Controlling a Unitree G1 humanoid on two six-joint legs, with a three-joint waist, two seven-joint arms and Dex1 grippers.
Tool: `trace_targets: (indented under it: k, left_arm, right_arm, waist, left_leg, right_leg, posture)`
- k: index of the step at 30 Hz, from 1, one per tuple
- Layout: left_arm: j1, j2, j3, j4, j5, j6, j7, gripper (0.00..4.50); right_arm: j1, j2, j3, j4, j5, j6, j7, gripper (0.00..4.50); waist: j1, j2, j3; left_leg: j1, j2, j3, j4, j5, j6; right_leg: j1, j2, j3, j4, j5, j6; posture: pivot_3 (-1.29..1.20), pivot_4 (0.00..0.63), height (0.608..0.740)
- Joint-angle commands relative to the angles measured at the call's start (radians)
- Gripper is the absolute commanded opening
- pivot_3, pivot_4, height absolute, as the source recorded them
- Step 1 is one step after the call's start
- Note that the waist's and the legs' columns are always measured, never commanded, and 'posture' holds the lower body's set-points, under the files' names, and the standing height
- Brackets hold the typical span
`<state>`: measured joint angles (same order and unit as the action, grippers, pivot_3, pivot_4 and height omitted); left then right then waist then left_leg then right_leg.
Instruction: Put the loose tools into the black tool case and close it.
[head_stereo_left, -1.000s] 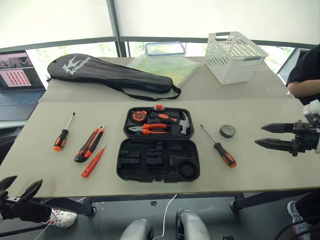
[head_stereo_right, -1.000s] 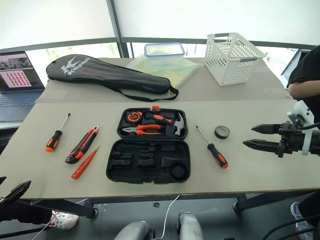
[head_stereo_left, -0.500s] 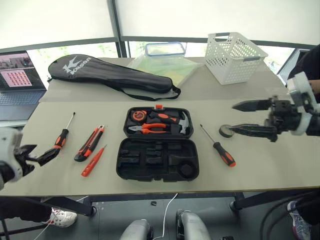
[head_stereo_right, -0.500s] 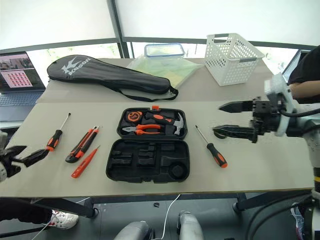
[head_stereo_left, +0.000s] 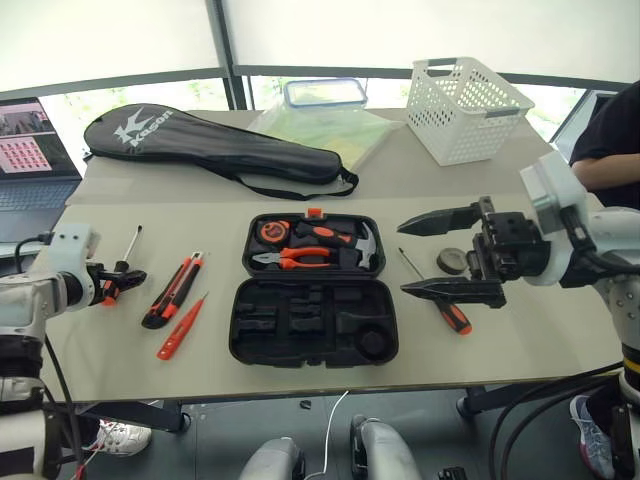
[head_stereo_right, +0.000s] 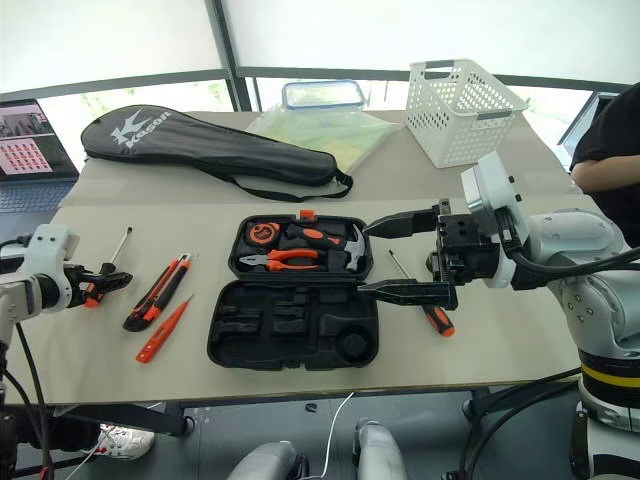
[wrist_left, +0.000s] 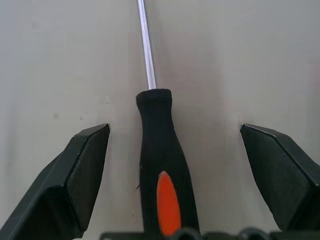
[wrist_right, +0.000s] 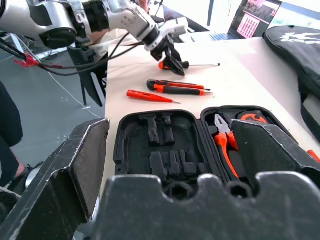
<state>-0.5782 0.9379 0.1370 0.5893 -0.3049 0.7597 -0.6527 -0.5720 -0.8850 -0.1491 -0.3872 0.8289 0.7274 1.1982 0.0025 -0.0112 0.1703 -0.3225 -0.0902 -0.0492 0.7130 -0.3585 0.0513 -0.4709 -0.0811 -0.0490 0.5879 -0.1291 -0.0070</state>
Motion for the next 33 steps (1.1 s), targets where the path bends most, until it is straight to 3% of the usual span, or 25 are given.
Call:
trace_targets:
  k: [1,7,8,11,16,22,33]
  left_arm:
    - [-0.021,-0.011,-0.031,0.047,0.046,-0.014,-0.030,2.96]
    - [-0.042,-0.007,0.005,0.081,0.051,-0.054,-0.046,0.93]
    - [-0.053,-0.002,0.027,0.075,0.042,-0.072,-0.045,0.83]
    - [-0.085,0.014,0.065,-0.006,0.034,-0.227,-0.076,0.82]
    - [-0.092,0.006,0.017,-0.291,-0.030,-0.445,-0.343,0.82]
    - [-0.133,-0.037,-0.247,-0.524,-0.005,-0.439,-0.636,0.82]
    - [-0.233,-0.219,-0.511,-0.387,0.252,-0.580,-0.667,0.82]
  right_arm:
    - [-0.016,-0.005,-0.027,-0.033,0.031,-0.001,-0.018,4.50]
    - [0.037,-0.030,-0.041,-0.026,0.004,-0.020,-0.036,4.50]
    - [0.049,-0.034,-0.049,-0.026,0.003,-0.018,-0.043,4.50]
    - [0.096,-0.055,-0.076,-0.026,0.004,-0.007,-0.052,4.50]
    - [0.188,-0.100,-0.110,-0.027,0.005,0.002,-0.047,4.50]
    - [0.253,-0.104,-0.133,-0.058,-0.012,-0.024,-0.069,4.50]
    - [0.335,-0.102,-0.167,-0.118,-0.030,-0.033,-0.120,4.50]
  waist:
    - [0.000,0.000,0.000]
    - [0.002,-0.001,0.000]
    - [0.002,-0.001,0.000]
    - [0.003,-0.003,0.001]
    - [0.017,-0.006,0.001]
    - [0.009,-0.006,0.000]
    - [0.010,-0.006,0.001]
  left_leg:
    - [0.000,0.000,0.000,0.001,0.000,0.000]
    - [0.001,-0.001,0.000,0.003,0.000,0.000]
    - [0.001,-0.001,0.000,0.003,0.000,0.000]
    - [0.000,-0.001,0.000,0.004,0.000,0.000]
    - [-0.007,0.000,-0.002,0.011,0.000,0.000]
    - [-0.011,-0.003,-0.001,0.016,-0.001,0.003]
    - [-0.010,0.000,0.000,0.016,0.000,0.003]
  right_leg:
    - [0.000,-0.001,0.000,0.000,0.000,0.000]
    - [0.000,-0.008,0.005,0.002,0.000,0.000]
    - [0.000,-0.008,0.007,0.003,0.000,0.000]
    - [-0.001,-0.008,0.008,0.005,0.000,0.000]
    - [-0.003,-0.009,0.004,0.005,0.000,0.000]
    - [-0.003,-0.011,0.002,0.005,0.002,0.003]
    - [-0.002,-0.009,0.007,0.005,0.004,0.000]
  posture:
    - [0.00,0.150,0.740]
    - [0.00,0.150,0.740]
    - [0.00,0.150,0.740]
    - [0.00,0.150,0.740]
    - [0.00,0.150,0.740]
    - [0.00,0.150,0.740]
    - [0.00,0.150,0.740]
